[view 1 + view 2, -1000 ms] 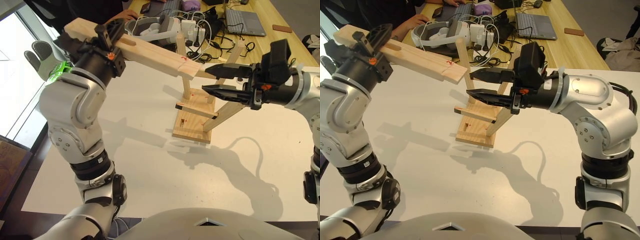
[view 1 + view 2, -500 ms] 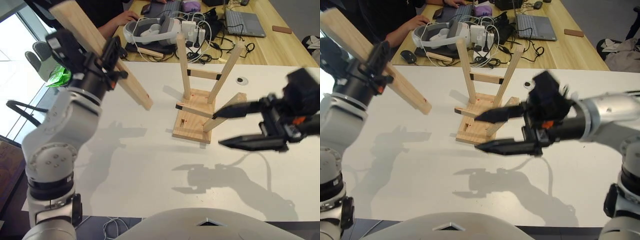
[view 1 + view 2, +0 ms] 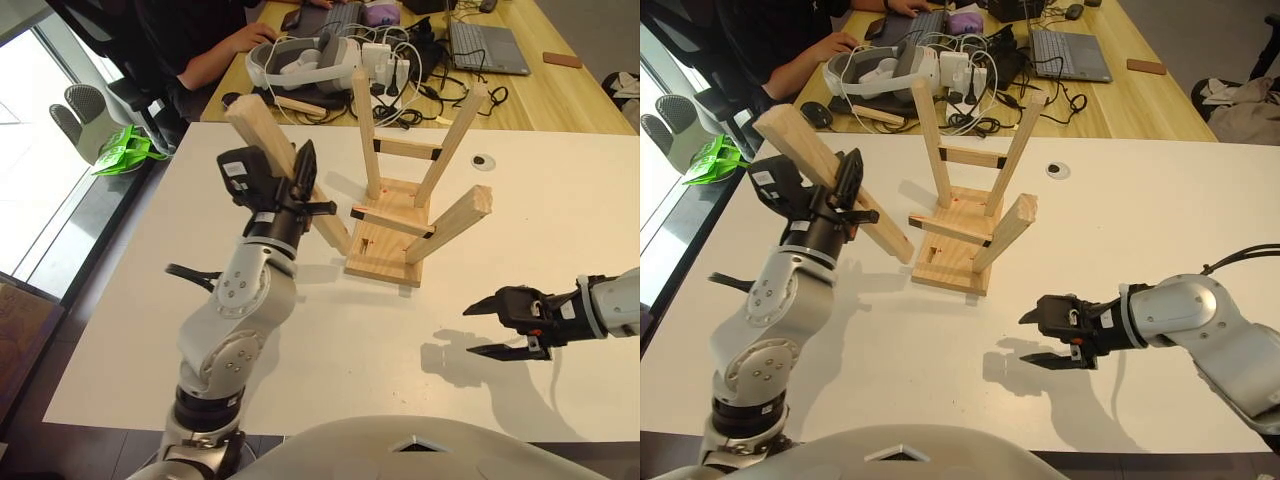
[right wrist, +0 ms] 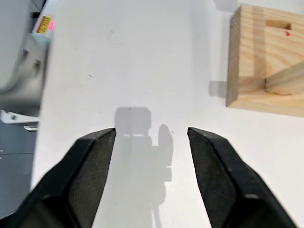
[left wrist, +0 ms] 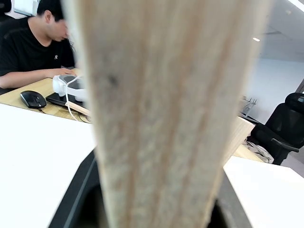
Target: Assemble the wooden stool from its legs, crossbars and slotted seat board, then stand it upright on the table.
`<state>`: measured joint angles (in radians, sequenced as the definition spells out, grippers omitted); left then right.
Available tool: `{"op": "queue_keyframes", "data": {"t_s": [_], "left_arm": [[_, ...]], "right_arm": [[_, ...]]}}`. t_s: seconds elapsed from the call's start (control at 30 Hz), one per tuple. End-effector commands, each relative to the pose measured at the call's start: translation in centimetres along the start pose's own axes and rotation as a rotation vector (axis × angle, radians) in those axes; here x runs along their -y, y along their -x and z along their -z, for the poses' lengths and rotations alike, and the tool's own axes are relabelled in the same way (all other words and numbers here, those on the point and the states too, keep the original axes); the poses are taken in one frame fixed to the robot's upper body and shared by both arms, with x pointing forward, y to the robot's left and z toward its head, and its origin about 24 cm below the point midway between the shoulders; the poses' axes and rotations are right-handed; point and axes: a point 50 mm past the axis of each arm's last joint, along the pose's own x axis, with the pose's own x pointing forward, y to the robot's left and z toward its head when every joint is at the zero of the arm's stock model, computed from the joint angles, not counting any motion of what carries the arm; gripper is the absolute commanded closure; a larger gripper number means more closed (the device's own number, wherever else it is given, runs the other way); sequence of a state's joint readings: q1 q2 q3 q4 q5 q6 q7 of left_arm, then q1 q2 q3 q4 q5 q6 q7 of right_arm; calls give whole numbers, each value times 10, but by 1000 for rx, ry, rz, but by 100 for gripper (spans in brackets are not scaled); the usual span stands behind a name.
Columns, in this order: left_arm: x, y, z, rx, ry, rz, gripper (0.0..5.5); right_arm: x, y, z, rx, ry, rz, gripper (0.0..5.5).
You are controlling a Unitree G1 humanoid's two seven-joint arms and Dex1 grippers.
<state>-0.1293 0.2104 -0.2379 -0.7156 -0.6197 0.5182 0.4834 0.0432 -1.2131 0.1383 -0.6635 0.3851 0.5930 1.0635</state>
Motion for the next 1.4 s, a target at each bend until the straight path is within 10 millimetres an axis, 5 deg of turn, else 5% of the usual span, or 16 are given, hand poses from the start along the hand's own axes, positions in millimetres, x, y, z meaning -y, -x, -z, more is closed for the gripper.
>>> {"op": "queue_keyframes", "data": {"t_s": [0.03, 0.27, 0.53, 0.8, 1.07, 1.23, 1.4], "left_arm": [[4, 0, 12, 4, -109, -3, 450], [5, -4, 19, 26, -189, -21, 450], [-2, -9, 20, 43, -205, -60, 450], [18, -17, 33, 43, -165, -4, 450], [25, -17, 42, 100, -23, -32, 450], [23, -15, 50, 101, -15, -50, 450], [23, -17, 50, 118, -10, -42, 450]], "right_arm": [[20, -11, -9, 90, 6, 125, 272], [20, -39, -32, 326, -157, 188, 272], [53, -43, -14, 186, -117, 475, 272], [4, -46, -27, 225, -45, 96, 272], [-13, -21, -34, 259, -41, -110, 272], [12, 18, -73, 717, -207, -127, 272], [75, 73, -123, 1325, -416, 308, 272]]}}
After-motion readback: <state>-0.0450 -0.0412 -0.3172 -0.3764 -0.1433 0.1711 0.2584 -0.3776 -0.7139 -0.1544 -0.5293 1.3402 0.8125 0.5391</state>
